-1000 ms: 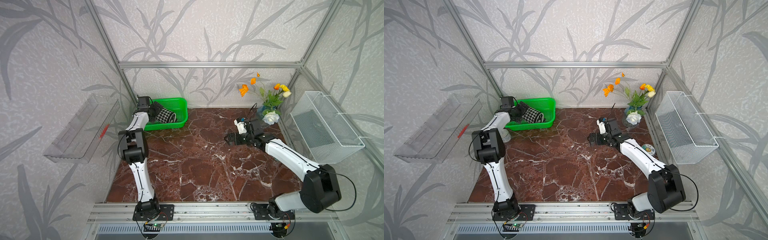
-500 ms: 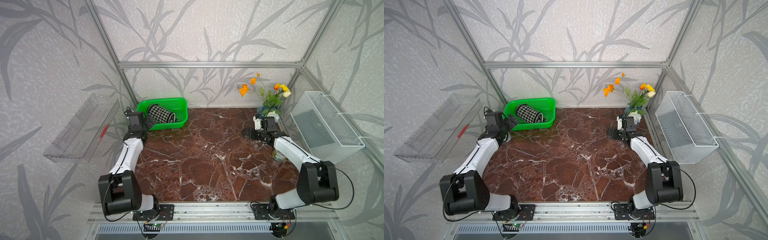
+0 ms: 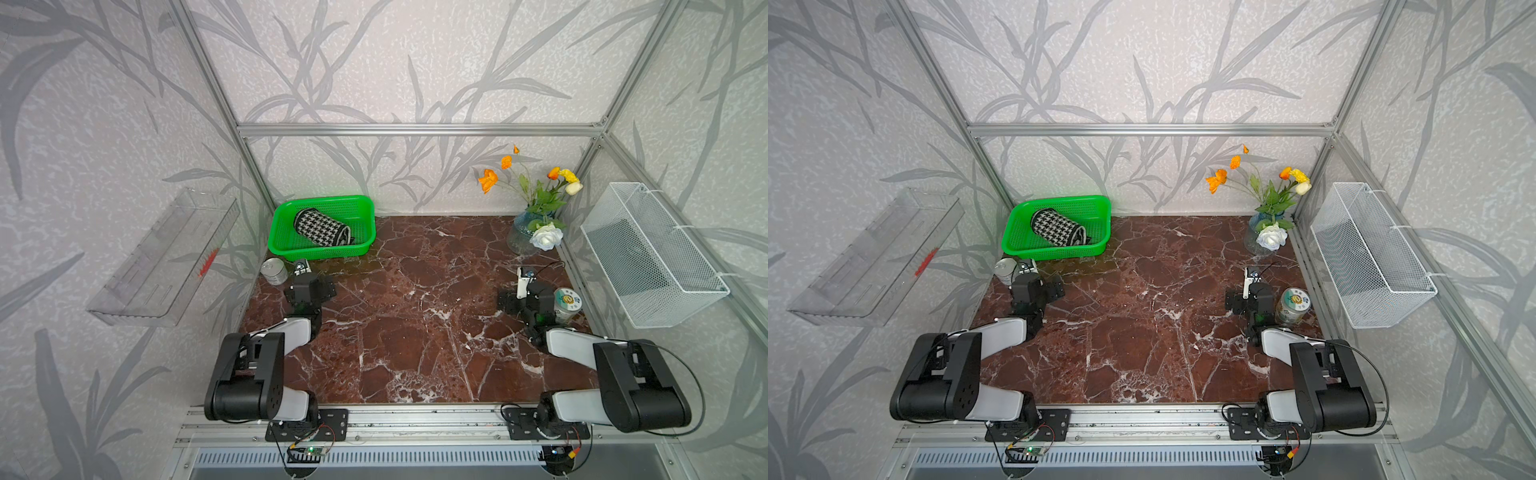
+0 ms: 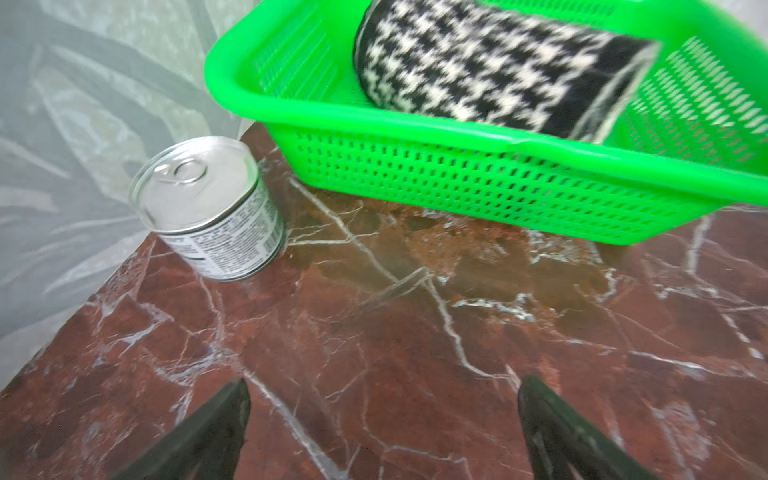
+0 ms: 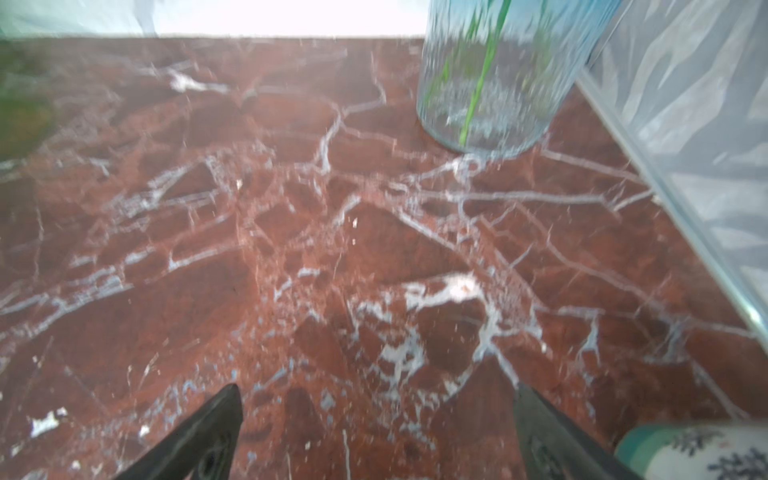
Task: Roll up the scarf and place it into the basket
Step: Reset both arms
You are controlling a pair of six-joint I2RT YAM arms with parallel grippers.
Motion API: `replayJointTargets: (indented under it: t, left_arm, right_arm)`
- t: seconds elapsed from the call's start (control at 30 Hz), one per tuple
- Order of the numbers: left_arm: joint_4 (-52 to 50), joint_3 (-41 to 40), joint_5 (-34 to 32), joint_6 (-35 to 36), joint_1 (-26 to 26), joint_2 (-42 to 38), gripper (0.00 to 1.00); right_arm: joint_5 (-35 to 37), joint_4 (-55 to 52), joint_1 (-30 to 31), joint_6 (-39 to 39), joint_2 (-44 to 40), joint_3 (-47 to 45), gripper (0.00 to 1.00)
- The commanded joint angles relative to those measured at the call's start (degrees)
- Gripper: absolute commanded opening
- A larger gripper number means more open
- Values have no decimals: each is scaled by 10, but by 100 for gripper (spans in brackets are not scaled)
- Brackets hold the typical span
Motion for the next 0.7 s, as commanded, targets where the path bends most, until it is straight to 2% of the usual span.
replayJointTargets:
  t: [0.0,0.07,0.1,0.13,0.17,0.2,0.23,0.3,0.37,0.67]
  left_arm:
    - [221,-67,-17,47,-1,41,99]
    - [261,-58,-26,62,-7,77,99]
    - [207,-43,-31,57,-7,64,99]
    - [113,-14,-40,41,-8,43,99]
    - [57,15,-39,35,-6,39,99]
    - [76,14,-37,37,-3,46,99]
    - [107,-3,-44,38,-6,47,99]
    - [89,7,-45,45,-11,50,99]
    - [88,6,-46,43,-11,47,99]
    - [74,14,-51,39,-12,50,99]
  right_arm:
    - [13,130,-1,-23,26,-5,99]
    - [26,203,-1,-18,82,-16,99]
    - [0,275,0,-33,129,-22,99]
    - [-11,275,5,-45,122,-25,99]
    - [-11,213,6,-44,98,-13,99]
    - [-7,155,6,-41,85,6,99]
    - [-9,151,6,-43,95,15,99]
    - [-25,230,7,-56,123,0,99]
    - [-27,199,7,-56,109,3,99]
    - [-35,204,7,-59,117,8,99]
